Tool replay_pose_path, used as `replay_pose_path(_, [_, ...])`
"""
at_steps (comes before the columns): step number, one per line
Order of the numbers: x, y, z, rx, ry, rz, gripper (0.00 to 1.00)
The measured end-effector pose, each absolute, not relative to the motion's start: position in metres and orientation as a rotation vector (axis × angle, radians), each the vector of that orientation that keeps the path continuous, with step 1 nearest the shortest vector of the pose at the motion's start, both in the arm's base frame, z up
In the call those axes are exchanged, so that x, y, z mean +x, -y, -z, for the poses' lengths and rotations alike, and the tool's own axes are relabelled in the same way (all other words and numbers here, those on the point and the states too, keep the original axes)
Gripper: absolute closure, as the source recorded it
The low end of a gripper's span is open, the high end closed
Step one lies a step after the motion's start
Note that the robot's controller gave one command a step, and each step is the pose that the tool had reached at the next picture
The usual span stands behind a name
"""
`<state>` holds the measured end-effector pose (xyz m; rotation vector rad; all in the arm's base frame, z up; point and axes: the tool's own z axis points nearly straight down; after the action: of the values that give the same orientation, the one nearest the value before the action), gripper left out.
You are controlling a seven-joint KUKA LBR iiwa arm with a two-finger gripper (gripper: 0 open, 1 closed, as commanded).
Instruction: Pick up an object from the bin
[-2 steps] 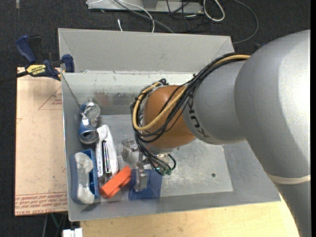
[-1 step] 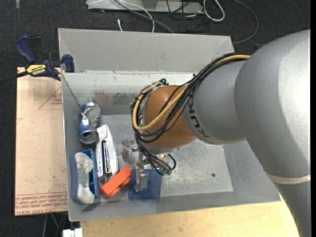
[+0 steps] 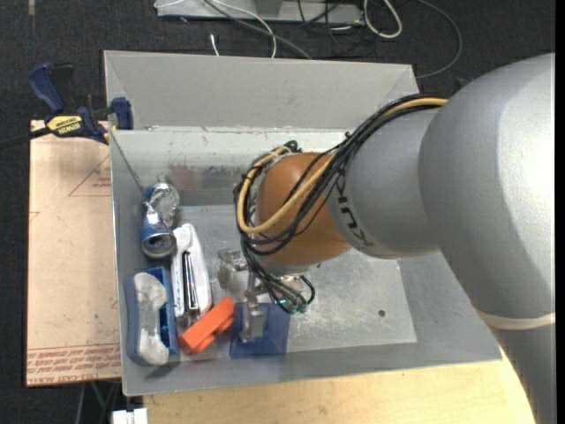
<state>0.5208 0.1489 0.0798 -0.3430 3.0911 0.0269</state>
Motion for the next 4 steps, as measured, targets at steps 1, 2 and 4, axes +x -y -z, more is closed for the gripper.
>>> replay_pose_path(1, [0.5208,-0.1489,-0.0798,-0.343,-3.091,-0.027,0.00])
replay_pose_path(2, [0.5208,-0.1489,-0.0798,-0.343,-3.091,-0.027,0.00])
replay_pose_path(4, [0.5208,-0.1488,-0.0797,-0.343,-3.091,-0.027,0.00])
